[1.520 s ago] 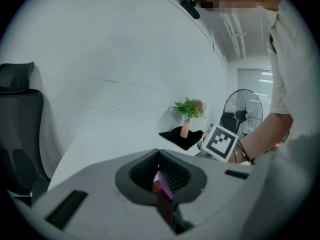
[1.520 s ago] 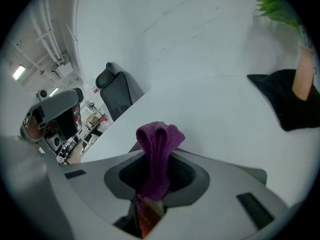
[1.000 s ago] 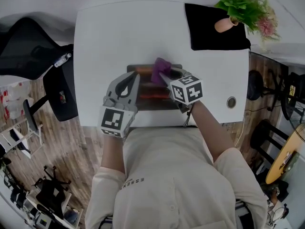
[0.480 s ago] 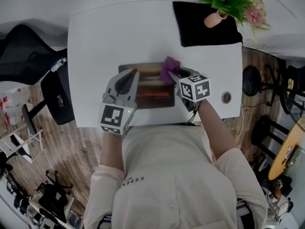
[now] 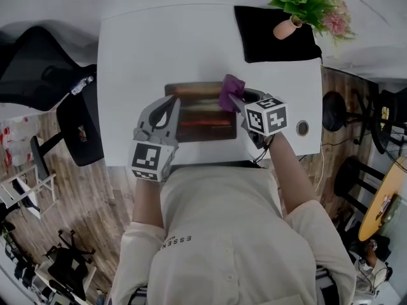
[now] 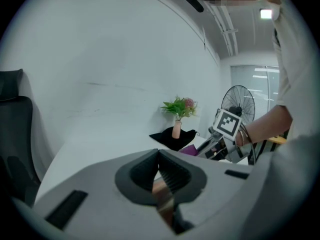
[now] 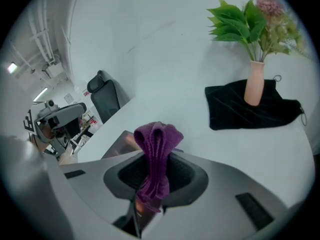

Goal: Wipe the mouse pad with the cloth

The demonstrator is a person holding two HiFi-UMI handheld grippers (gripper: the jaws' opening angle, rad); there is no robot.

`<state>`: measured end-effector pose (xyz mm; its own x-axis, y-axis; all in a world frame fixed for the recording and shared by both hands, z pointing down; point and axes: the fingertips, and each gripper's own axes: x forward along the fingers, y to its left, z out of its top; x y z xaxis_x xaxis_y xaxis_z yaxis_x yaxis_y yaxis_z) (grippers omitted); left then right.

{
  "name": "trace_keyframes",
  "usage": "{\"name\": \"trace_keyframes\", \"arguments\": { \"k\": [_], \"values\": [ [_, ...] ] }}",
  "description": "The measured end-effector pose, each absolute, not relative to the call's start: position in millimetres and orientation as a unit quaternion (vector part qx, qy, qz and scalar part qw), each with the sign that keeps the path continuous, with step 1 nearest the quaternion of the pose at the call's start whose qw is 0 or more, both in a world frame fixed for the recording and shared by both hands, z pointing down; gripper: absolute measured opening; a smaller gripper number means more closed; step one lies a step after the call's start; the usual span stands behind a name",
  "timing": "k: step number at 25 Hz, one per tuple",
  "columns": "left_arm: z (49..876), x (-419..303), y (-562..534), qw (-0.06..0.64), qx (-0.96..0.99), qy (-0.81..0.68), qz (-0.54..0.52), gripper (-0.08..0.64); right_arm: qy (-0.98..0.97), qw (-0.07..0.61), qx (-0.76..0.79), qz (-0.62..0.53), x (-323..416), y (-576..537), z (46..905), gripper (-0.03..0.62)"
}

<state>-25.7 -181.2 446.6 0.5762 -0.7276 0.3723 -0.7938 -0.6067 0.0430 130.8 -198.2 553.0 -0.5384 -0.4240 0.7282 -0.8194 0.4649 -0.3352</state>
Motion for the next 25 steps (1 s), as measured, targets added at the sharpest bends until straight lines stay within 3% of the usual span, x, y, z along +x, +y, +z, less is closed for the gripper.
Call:
{"name": "trace_keyframes", "arguments": {
  "k": [15,25],
  "values": [
    [439,-135,-148,0.105,0.877,-0.441,0.159,0.002,-0.84,0.335,0.277,0.325,-40,-133,559,0.103],
    [449,-166,-140,0.113,0.874,-0.445,0.16,0.002,-0.83,0.341,0.286,0.335,-71,-134,578,0.103]
  ]
}}
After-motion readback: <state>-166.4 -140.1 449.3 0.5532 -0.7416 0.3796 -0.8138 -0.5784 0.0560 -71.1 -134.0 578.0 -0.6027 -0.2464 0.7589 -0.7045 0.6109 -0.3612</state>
